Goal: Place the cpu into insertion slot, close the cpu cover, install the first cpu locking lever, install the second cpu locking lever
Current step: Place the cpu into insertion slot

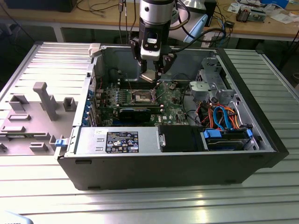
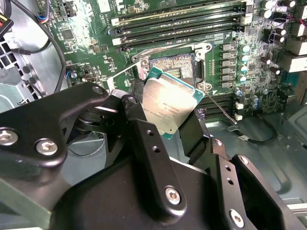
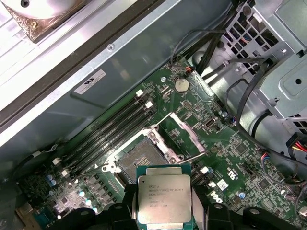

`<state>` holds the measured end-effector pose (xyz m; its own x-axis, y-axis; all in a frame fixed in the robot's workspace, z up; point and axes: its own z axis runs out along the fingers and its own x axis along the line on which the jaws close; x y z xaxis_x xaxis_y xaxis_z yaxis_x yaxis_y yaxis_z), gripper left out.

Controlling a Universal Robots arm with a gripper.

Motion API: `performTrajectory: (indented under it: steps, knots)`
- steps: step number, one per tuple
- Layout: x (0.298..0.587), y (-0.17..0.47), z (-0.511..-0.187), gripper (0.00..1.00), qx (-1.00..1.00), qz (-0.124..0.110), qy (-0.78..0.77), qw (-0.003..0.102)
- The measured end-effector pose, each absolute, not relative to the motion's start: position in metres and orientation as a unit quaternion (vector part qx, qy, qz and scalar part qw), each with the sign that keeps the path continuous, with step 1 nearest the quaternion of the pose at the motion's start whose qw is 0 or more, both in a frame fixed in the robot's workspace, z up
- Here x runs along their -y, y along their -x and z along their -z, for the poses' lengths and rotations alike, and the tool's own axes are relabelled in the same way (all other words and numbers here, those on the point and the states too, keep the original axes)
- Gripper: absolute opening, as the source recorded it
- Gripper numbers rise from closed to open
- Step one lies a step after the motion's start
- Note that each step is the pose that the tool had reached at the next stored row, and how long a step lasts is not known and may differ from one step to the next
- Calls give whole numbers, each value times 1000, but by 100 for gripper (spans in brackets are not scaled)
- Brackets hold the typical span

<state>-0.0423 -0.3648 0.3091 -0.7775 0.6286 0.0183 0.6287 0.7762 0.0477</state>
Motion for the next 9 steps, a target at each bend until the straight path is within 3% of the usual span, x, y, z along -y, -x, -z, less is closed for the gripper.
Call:
performTrajectory:
  steps: [9]
  knots:
    - [365, 42, -309, 55, 934, 25, 355, 0]
